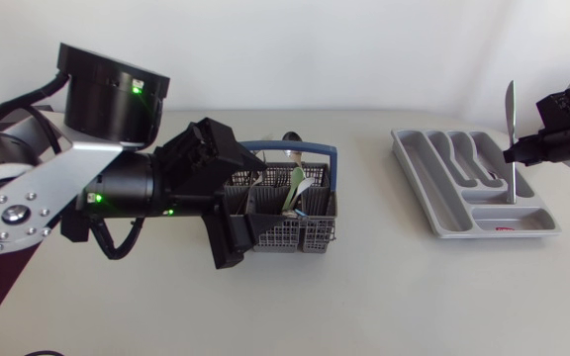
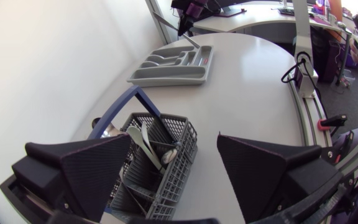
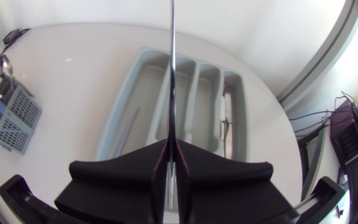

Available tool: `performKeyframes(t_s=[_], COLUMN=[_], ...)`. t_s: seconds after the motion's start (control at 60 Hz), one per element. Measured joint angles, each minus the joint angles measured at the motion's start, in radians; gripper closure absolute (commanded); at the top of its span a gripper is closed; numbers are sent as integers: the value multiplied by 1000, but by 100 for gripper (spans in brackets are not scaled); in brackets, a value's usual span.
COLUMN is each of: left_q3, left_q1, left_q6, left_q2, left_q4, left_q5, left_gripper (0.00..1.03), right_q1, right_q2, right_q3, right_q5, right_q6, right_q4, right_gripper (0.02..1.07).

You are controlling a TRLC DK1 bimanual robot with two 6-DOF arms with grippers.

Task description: Sort the cutlery from the basket into the organizer compartments.

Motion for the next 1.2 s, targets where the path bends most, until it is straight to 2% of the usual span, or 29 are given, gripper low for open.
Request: performKeyframes(t_s=[0.35, 0.617, 0.817, 1.1, 1.167, 1.2], left_q3=[-15, -30, -34, -55, -58, -60], left_q1=[-32, -53, -58, -60, -63, -65], left_q6=[29, 44, 44, 44, 48, 48], left_q2=[10, 16, 16, 16, 16, 16], left_q4=[8, 8, 13, 16, 16, 17], left_q5=[-25, -45, -48, -61, -62, -63], left_gripper=[8, 8, 8, 8, 8, 8], right_q1=[-40, -44, -42, -20, -13, -10], right_q2=[335, 502, 588, 662, 666, 668], right_q3=[301, 482, 581, 607, 608, 608], right_q5=[172, 237, 267, 300, 312, 320], right_q6=[32, 84, 110, 119, 122, 126], right_q4=[49, 48, 25, 10, 10, 10], right_gripper=[101, 101, 101, 99, 88, 79])
